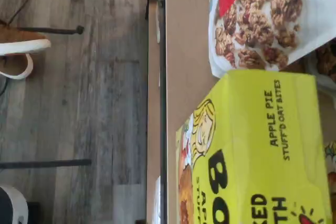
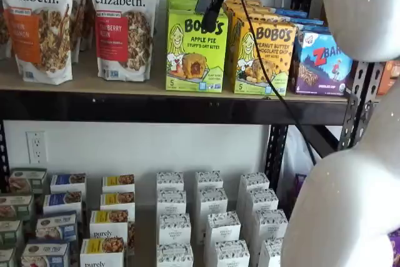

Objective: Pick the green box on the top shelf, the fourth from the left

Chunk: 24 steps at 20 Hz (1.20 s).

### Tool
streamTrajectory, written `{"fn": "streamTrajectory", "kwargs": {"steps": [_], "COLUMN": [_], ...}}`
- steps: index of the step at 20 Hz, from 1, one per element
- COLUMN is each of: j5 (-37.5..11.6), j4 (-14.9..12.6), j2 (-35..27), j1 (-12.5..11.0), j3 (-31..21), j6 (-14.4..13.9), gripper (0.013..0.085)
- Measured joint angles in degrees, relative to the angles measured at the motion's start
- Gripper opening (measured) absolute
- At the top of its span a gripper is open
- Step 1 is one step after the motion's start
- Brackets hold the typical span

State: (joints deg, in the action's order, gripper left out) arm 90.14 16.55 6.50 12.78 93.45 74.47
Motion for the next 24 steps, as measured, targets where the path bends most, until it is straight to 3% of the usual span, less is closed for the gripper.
{"fn": "streamTrajectory", "kwargs": {"steps": [24], "j5": [-1.48], "j4": [-2.49], "j2": [-0.17], "j1": [0.45], "j3": [-2.56], "j6": [0.48], "gripper": [0.085]}}
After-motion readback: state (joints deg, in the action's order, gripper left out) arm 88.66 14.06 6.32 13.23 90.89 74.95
